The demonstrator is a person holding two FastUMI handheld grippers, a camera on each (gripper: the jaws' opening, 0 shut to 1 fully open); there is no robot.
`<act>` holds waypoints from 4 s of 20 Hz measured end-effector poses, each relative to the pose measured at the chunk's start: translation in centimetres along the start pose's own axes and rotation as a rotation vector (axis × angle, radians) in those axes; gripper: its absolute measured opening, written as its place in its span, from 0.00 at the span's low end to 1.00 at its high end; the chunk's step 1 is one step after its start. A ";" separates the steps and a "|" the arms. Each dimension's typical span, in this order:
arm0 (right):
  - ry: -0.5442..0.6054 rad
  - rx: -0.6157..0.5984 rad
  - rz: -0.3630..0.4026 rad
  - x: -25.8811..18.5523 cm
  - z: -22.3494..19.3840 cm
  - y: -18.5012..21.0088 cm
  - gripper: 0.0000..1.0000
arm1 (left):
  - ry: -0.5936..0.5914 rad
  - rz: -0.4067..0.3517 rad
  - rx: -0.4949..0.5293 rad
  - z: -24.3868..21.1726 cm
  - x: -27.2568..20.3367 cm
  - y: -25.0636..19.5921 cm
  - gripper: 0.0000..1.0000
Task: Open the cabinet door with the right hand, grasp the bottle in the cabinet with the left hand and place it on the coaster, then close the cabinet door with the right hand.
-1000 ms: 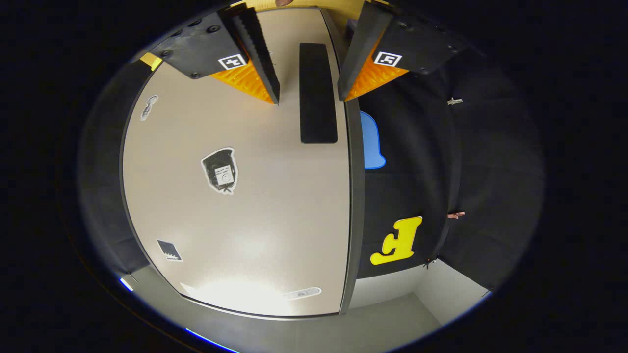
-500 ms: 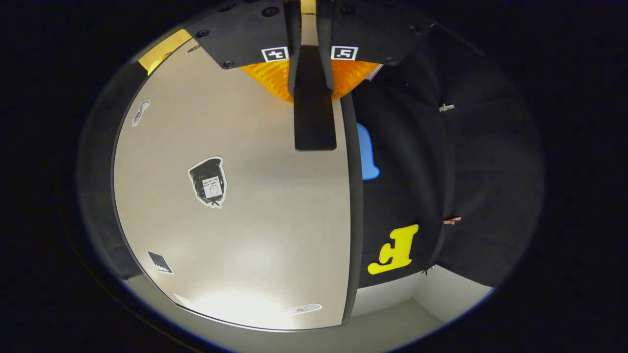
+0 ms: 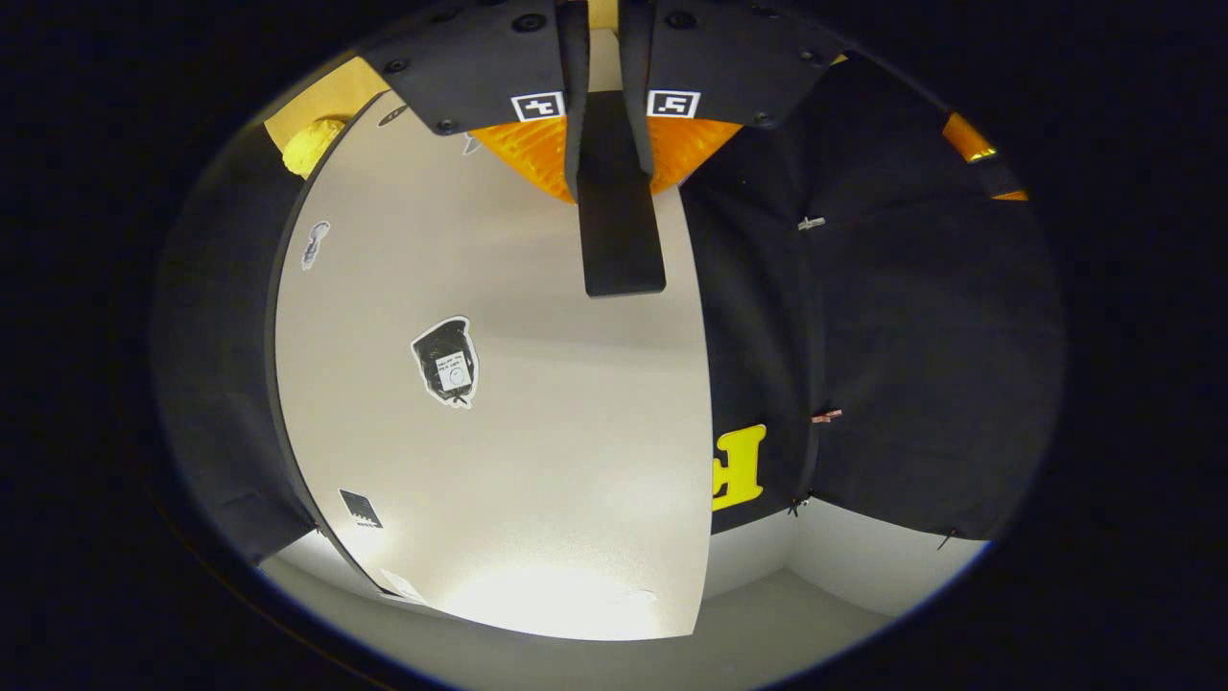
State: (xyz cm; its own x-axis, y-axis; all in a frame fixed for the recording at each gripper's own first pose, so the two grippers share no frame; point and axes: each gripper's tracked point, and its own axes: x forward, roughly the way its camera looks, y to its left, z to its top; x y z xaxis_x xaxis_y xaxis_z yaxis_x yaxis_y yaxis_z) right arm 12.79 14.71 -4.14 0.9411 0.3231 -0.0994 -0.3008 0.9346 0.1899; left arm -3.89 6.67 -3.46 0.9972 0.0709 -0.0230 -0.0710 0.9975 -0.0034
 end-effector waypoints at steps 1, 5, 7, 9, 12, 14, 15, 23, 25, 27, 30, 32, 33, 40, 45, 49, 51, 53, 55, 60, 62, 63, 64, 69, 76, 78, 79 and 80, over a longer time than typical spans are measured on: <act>0.002 0.007 0.012 -1.0 -0.1 -0.2 0.16 | -0.005 -0.007 -0.003 0.3 -0.2 -0.6 0.94; 0.005 0.006 0.028 -5.2 0.0 -1.4 0.16 | -0.024 -0.026 -0.001 1.2 -1.0 -2.6 0.95; 0.003 0.007 0.025 -7.1 0.2 -2.4 0.16 | -0.024 -0.039 -0.002 1.4 -1.2 -3.8 0.95; -0.002 0.008 0.013 -8.8 0.5 -3.9 0.16 | -0.026 -0.049 0.003 1.6 -1.4 -4.7 0.95; -0.013 -0.009 -0.024 -11.7 0.8 -5.9 0.16 | -0.029 -0.075 0.008 1.8 -1.3 -6.5 0.95; -0.014 -0.014 -0.053 -13.3 1.0 -7.2 0.16 | -0.028 -0.098 0.005 1.8 -1.1 -7.9 0.95; -0.014 -0.025 -0.071 -13.8 1.2 -8.1 0.16 | -0.028 -0.108 0.001 1.9 -0.9 -8.6 0.95; -0.079 -0.085 -0.191 -17.1 3.2 -12.8 0.19 | -0.015 -0.170 -0.050 1.6 0.8 -12.5 0.95; -0.065 -0.119 -0.214 -17.3 2.9 -14.1 0.18 | -0.006 -0.177 -0.054 1.5 1.1 -13.2 0.94; -0.068 -0.122 -0.243 -17.9 3.1 -15.2 0.19 | -0.010 -0.187 -0.047 1.8 1.6 -14.1 0.94; -0.074 -0.098 -0.283 -18.8 3.2 -17.0 0.18 | -0.024 -0.197 -0.031 2.3 2.3 -15.6 0.94; -0.079 -0.074 -0.307 -18.9 3.6 -18.5 0.16 | -0.030 -0.210 -0.029 2.6 2.9 -16.9 0.95; -0.079 -0.064 -0.315 -19.2 3.7 -19.1 0.13 | -0.034 -0.215 -0.029 2.7 3.2 -17.4 0.94; -0.076 -0.022 -0.330 -21.1 3.8 -21.9 0.13 | -0.076 -0.323 -0.028 3.1 6.5 -24.2 0.94; -0.086 -0.006 -0.302 -20.7 4.6 -22.1 0.13 | -0.024 -0.347 -0.011 1.7 10.8 -29.1 0.92; -0.117 0.021 -0.295 -22.4 5.6 -22.7 0.28 | -0.021 -0.356 -0.007 1.2 14.7 -32.0 0.95; -0.138 0.019 -0.307 -23.1 5.8 -23.5 0.44 | -0.005 -0.355 -0.009 0.5 16.7 -33.1 0.95; -0.158 0.002 -0.357 -24.2 6.1 -25.5 0.53 | 0.005 -0.345 -0.010 -0.1 18.6 -33.8 0.92; -0.157 0.018 -0.426 -24.3 6.0 -28.3 0.77 | 0.013 -0.336 -0.019 -0.7 20.5 -34.5 0.95; -0.214 -0.085 -0.543 -24.6 6.7 -32.5 0.97 | 0.017 -0.331 0.012 -1.9 24.5 -36.4 0.92; -0.210 -0.076 -0.528 -24.2 6.2 -33.0 0.97 | 0.025 -0.317 0.037 -2.5 26.2 -36.8 0.92; -0.204 -0.068 -0.523 -23.7 6.1 -33.1 0.97 | 0.026 -0.306 0.049 -2.6 27.2 -36.9 0.95; -0.205 -0.070 -0.526 -23.4 6.1 -33.6 0.97 | 0.024 -0.294 0.058 -2.7 28.1 -37.0 0.92; -0.205 -0.085 -0.513 -21.6 6.0 -35.4 0.97 | 0.053 -0.259 0.053 -4.6 32.6 -37.8 0.94; -0.172 -0.095 -0.507 -20.1 5.2 -36.7 0.97 | 0.066 -0.244 0.046 -6.8 37.1 -38.7 0.95; -0.172 -0.103 -0.514 -20.2 5.3 -37.1 0.97 | 0.070 -0.240 0.038 -7.2 37.7 -38.8 0.94; -0.173 -0.102 -0.518 -20.3 5.3 -37.2 0.97 | 0.066 -0.231 0.031 -6.8 37.6 -38.6 0.89; -0.178 -0.096 -0.516 -20.3 5.4 -37.1 0.97 | 0.071 -0.246 0.025 -7.0 37.4 -39.0 0.78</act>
State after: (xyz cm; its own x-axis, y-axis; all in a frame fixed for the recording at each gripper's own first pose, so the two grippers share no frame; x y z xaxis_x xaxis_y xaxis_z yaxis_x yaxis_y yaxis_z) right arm 5.69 -27.36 -3.89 0.9792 -0.2027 0.0122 0.2014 0.9771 0.0691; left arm 36.00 -29.57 -11.17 0.9802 -0.1735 -0.0951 0.1749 0.9846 0.0066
